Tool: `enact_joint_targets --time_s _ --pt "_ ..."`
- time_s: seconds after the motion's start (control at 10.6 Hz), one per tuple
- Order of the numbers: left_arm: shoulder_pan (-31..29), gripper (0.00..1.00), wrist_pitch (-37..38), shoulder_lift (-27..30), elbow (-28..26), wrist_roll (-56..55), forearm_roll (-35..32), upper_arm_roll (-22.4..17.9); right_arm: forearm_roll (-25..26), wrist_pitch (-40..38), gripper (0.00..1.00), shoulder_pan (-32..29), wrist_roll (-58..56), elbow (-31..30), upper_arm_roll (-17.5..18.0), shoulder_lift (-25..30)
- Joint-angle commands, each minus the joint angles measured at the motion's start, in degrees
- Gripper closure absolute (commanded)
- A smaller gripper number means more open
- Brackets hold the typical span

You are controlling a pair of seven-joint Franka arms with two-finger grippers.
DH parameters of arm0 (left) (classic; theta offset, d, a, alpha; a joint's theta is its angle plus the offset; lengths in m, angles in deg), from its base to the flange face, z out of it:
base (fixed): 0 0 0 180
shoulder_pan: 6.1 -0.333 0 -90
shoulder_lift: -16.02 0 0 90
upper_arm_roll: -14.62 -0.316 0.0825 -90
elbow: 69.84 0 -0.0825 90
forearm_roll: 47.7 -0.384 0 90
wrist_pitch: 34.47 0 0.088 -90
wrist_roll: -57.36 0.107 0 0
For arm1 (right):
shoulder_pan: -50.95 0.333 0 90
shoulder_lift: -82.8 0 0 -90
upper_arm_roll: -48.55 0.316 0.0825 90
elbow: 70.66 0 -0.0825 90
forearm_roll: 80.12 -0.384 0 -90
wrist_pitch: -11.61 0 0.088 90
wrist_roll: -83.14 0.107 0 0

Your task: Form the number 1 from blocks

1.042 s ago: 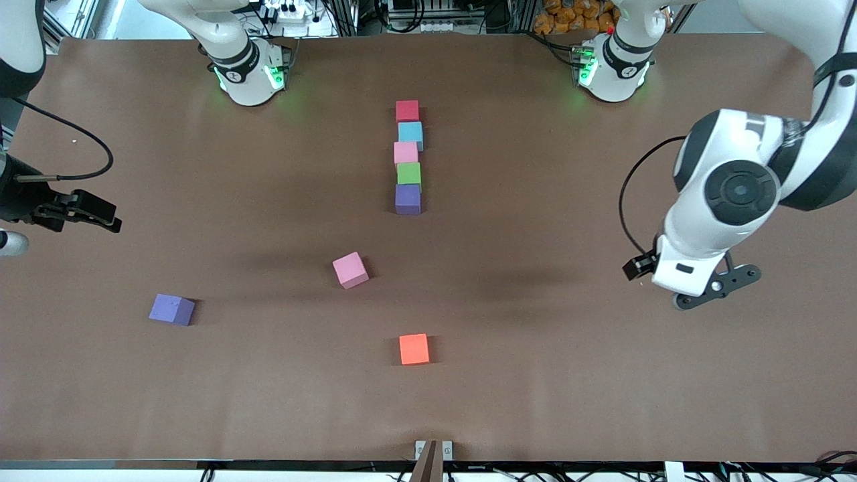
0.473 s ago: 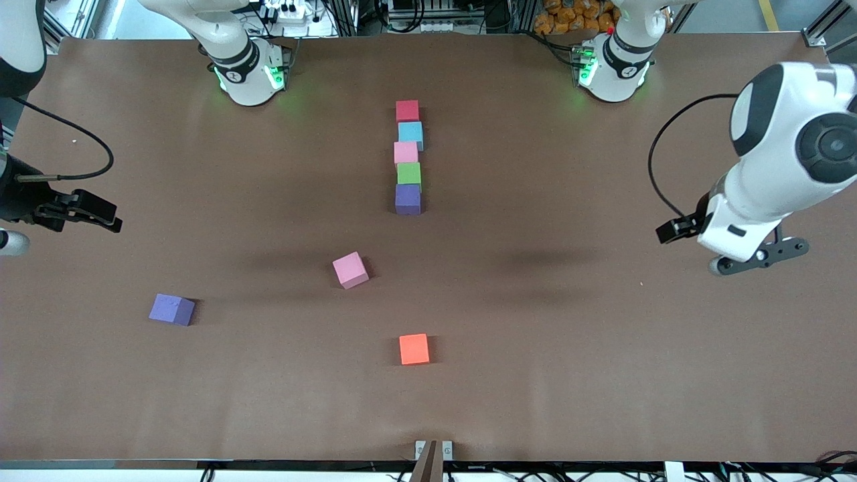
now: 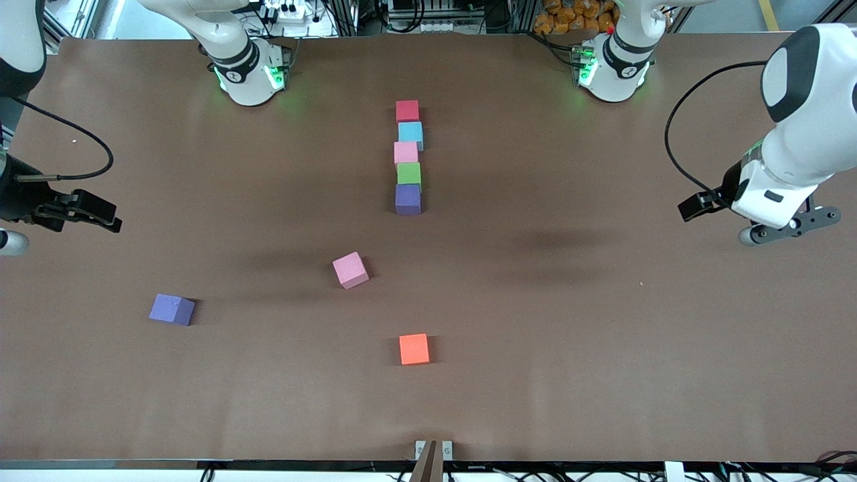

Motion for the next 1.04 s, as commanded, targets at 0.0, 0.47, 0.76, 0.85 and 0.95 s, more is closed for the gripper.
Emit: enact_joint_targets --time_s 0.0,0.47,0.76,0.85,0.95 --pt "-0.36 0.0 -1.38 3.05 -0.74 1.13 3.48 -0.5 0.94 -0.67 0.0 -0.42 -0.24 0.46 0.4 0.13" --pt "-3.09 0.0 3.78 3.92 12.09 5.08 3.5 0.55 1.03 -0.67 0.0 -0.33 -0.15 0.46 0.4 0.05" --pt "-3.18 0.0 18.87 4.63 19.03 16.04 3.59 1.35 1.03 -0.67 0.0 -0.33 -0.15 0.46 0.31 0.05" --pt "-3.0 0.0 20.14 4.54 20.53 16.15 3.59 1.43 1.03 -0.67 0.0 -0.33 -0.15 0.46 0.31 0.05" --pt "-3.0 0.0 22.15 4.63 21.42 16.24 3.85 1.7 1.03 -0.67 0.0 -0.33 -0.15 0.46 0.31 0.05"
